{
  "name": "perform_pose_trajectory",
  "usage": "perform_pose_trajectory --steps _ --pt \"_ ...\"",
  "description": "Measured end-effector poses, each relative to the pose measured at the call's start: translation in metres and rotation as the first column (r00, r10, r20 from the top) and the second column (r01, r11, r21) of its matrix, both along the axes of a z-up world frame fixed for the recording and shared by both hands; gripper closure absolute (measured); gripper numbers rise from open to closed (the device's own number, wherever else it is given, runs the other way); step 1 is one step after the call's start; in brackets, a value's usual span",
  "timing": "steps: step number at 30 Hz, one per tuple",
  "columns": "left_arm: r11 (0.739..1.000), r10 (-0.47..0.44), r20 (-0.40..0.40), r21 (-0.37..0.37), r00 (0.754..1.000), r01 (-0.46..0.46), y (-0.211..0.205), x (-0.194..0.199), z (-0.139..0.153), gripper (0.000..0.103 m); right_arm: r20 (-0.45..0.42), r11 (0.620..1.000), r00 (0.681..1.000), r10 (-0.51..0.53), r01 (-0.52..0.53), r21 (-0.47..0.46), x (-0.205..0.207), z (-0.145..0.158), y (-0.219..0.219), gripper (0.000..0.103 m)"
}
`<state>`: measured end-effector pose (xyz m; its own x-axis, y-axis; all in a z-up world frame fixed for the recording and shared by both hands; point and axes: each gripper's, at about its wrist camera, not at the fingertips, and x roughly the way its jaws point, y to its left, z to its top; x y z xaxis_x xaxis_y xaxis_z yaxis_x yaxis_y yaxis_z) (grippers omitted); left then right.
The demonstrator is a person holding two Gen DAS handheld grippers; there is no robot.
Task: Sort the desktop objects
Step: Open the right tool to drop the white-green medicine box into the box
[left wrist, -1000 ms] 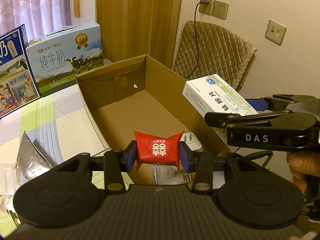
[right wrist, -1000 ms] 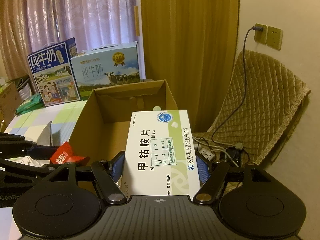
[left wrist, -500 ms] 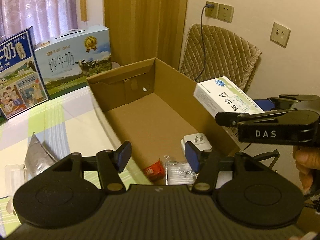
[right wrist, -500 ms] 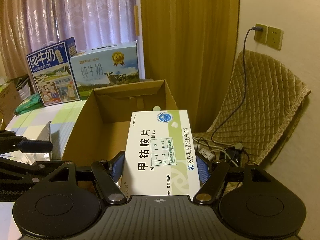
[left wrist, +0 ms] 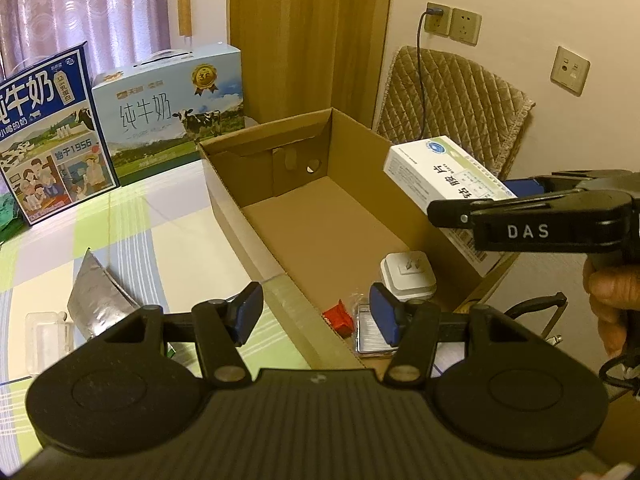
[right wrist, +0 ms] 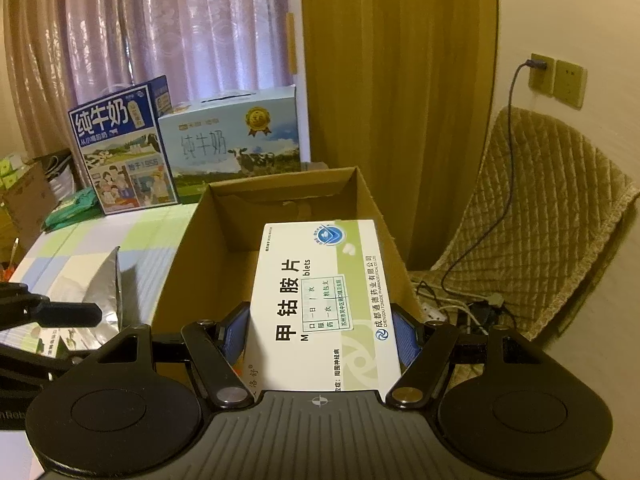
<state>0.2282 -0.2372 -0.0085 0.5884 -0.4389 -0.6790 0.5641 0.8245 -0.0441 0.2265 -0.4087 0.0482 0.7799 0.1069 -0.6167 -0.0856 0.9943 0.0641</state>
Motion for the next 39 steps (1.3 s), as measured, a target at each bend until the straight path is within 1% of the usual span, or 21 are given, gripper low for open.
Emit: perform_pose_trajectory --steps 8,11,14,21,26,32,33,35,39 --pt "1.000 0.007 -0.002 -0.004 1.000 -0.007 0.005 0.000 -0.001 0.049 -0.016 1.000 1.000 0.016 -0.015 0.020 0.009 -0.006 0.010 0.035" --pt "1.000 0.015 -0.004 -0.003 1.000 -0.015 0.008 0.001 -0.002 0.049 0.004 0.999 1.000 0.016 -0.016 0.034 0.009 -0.008 0.010 0.035" --pt "1.000 0.022 -0.004 -0.002 1.000 -0.022 0.012 -0.001 -0.002 0.049 0.017 0.998 1.000 -0.002 0.001 0.069 0.009 -0.006 0.005 0.030" --pt "0.999 0.041 -0.012 -0.015 0.999 -0.041 0.026 -0.011 -0.002 0.046 0.001 0.994 0.999 -0.038 0.038 0.100 -0.007 -0.007 -0.008 0.029" --pt "0.998 0.058 -0.022 -0.025 0.998 -0.059 0.038 -0.024 -0.002 0.041 -0.025 0.989 0.998 -0.056 0.059 0.133 -0.025 -0.007 -0.013 0.025" --pt "0.995 0.088 -0.028 -0.035 0.996 -0.089 0.056 -0.043 0.000 0.036 -0.035 0.989 0.998 -0.046 0.050 0.136 -0.049 0.002 -0.006 0.019" --pt "0.995 0.092 -0.029 -0.037 0.995 -0.093 0.060 -0.047 0.000 0.034 -0.035 0.989 0.998 -0.045 0.050 0.141 -0.052 0.004 -0.004 0.016" --pt "0.994 0.099 -0.029 -0.041 0.995 -0.100 0.068 -0.054 0.001 0.027 -0.035 0.987 0.999 -0.042 0.046 0.152 -0.060 0.007 -0.001 0.012" --pt "0.991 0.120 -0.029 -0.049 0.992 -0.121 0.084 -0.068 0.002 0.024 -0.021 0.988 0.999 -0.039 0.042 0.146 -0.074 0.014 0.010 0.005"
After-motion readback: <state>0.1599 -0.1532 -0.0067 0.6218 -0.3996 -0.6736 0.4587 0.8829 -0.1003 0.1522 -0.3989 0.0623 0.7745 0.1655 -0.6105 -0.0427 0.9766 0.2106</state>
